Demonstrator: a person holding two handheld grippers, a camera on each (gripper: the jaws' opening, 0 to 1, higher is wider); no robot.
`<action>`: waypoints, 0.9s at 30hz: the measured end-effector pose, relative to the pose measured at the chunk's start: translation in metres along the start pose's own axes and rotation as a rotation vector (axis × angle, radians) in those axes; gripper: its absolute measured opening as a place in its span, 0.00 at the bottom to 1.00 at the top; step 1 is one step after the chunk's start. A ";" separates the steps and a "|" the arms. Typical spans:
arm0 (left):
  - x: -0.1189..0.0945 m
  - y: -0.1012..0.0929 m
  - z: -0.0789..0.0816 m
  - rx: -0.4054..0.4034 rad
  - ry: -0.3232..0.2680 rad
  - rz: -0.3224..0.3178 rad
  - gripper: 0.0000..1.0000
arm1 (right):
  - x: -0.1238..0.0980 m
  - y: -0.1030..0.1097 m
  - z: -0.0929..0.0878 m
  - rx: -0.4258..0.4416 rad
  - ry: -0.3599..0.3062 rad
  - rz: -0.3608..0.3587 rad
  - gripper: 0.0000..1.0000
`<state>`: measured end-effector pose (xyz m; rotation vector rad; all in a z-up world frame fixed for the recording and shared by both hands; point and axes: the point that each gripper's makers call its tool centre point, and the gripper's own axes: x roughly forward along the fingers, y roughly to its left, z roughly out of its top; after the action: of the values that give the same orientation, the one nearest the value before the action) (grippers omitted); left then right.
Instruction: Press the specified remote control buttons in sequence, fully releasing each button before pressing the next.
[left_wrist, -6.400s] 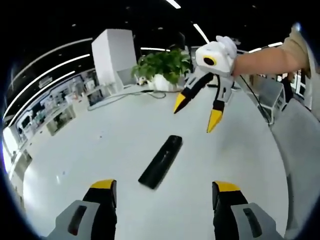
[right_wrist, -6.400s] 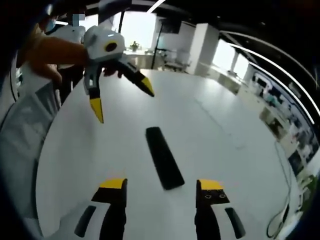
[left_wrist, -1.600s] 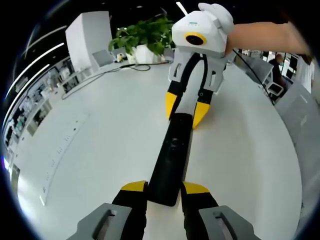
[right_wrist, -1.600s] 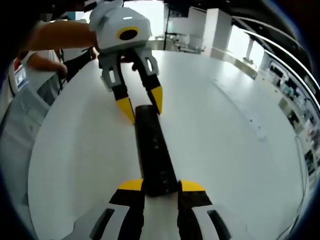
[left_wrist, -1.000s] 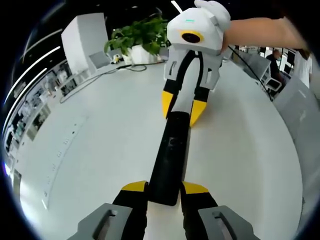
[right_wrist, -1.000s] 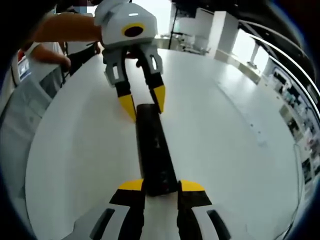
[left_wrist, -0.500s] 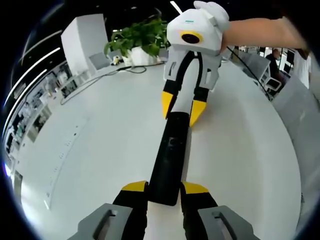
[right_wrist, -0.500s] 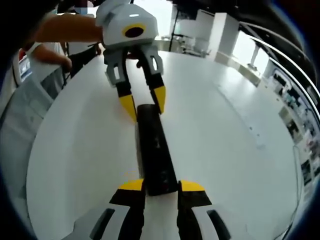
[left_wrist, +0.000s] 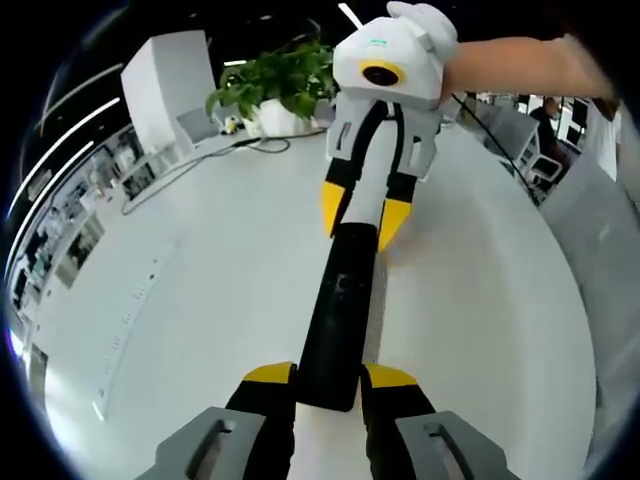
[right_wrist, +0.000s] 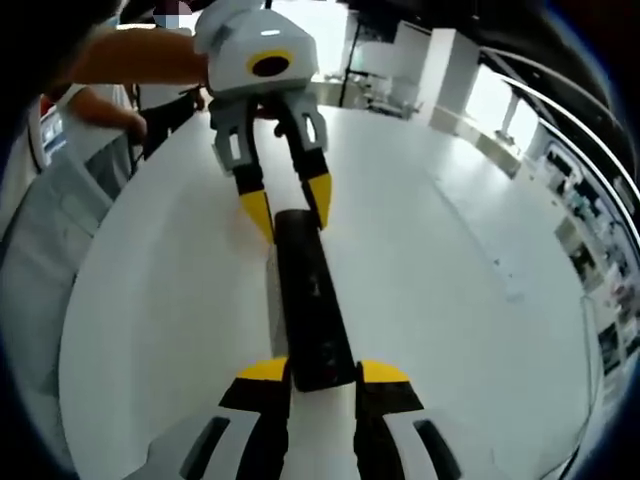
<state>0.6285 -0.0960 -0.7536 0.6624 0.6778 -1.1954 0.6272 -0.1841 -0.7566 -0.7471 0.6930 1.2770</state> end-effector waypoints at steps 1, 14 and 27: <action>-0.001 0.000 0.001 0.002 0.000 0.001 0.25 | -0.001 0.000 0.000 0.000 -0.001 -0.001 0.20; -0.011 -0.012 0.010 0.013 -0.001 0.009 0.25 | -0.015 0.011 0.004 -0.005 0.006 -0.005 0.20; -0.020 -0.030 0.019 0.026 -0.002 0.014 0.25 | -0.028 0.027 0.005 -0.008 0.004 -0.015 0.20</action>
<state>0.5973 -0.1052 -0.7295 0.6868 0.6559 -1.1934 0.5963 -0.1925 -0.7335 -0.7600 0.6850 1.2660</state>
